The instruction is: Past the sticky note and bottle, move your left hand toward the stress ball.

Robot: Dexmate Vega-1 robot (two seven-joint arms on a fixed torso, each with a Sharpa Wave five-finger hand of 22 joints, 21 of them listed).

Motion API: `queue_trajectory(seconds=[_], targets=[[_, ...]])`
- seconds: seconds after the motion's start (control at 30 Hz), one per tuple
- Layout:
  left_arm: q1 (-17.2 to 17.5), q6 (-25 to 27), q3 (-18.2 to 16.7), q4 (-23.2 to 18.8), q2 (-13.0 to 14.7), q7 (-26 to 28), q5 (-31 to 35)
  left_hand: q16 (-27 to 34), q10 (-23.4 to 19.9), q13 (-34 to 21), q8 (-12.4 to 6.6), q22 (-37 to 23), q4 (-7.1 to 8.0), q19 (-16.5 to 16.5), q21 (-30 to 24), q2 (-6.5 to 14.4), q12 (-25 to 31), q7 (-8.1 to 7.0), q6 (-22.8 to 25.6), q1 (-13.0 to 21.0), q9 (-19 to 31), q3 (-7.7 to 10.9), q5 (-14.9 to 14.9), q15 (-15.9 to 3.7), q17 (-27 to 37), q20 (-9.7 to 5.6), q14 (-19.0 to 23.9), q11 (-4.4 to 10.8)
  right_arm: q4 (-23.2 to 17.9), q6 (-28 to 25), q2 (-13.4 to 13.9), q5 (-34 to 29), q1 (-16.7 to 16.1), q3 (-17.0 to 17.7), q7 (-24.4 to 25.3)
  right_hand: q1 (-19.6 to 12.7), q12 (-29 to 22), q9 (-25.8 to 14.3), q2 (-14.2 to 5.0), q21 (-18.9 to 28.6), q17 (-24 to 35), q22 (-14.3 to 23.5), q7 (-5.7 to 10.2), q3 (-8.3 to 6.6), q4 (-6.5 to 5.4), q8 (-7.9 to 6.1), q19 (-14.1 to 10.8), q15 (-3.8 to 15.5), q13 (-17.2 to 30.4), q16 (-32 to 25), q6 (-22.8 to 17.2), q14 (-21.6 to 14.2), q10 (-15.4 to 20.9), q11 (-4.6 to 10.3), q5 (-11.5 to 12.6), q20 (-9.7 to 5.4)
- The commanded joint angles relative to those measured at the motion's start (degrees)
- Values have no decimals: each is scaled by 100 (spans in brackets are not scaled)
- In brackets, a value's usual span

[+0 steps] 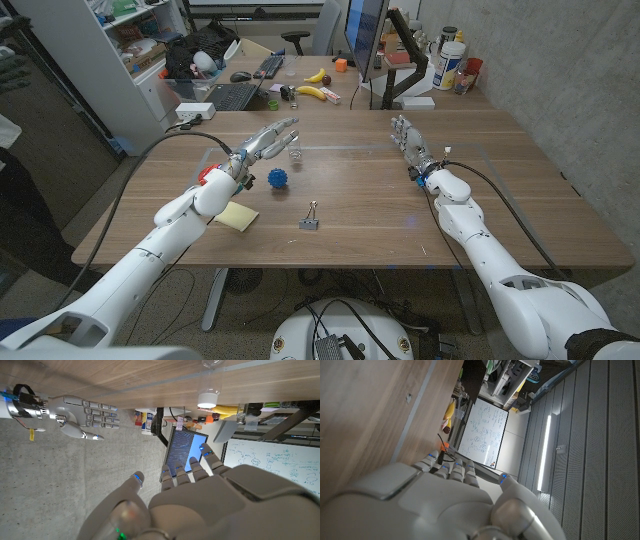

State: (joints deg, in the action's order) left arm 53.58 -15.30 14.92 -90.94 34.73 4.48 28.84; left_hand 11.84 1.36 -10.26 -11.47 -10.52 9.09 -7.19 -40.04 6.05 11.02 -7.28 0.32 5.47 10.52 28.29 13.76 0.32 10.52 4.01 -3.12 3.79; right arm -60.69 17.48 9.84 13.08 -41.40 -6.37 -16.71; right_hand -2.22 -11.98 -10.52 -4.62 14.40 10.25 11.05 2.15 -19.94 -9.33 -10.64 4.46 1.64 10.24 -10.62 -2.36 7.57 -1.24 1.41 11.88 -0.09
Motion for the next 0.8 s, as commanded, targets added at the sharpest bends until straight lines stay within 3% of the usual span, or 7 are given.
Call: queue_trajectory(seconds=[0.03,0.8], targets=[[35,137,24,-97,71,-162,-29,-36,-22,-14,-19,-22,5,-45,10,233,1,-6,20,74,19,51,-11,39,13,4,-20,18,-69,92,19,-10,-6,-39,24,9,15,-15,-530,-10,11,29,48,-32,9,-36,-8,-18,22,-27,14,20,9,29,8,17],[143,348,20,-274,181,-358,-56,-46,7,-14,-17,-24,1,-62,37,236,-16,42,69,105,18,83,-20,39,12,-12,-46,0,-267,298,62,-6,-38,-184,-43,-3,12,-16,-528,-19,8,29,55,-37,17,-42,-13,-10,21,-26,-8,13,24,37,7,28]])
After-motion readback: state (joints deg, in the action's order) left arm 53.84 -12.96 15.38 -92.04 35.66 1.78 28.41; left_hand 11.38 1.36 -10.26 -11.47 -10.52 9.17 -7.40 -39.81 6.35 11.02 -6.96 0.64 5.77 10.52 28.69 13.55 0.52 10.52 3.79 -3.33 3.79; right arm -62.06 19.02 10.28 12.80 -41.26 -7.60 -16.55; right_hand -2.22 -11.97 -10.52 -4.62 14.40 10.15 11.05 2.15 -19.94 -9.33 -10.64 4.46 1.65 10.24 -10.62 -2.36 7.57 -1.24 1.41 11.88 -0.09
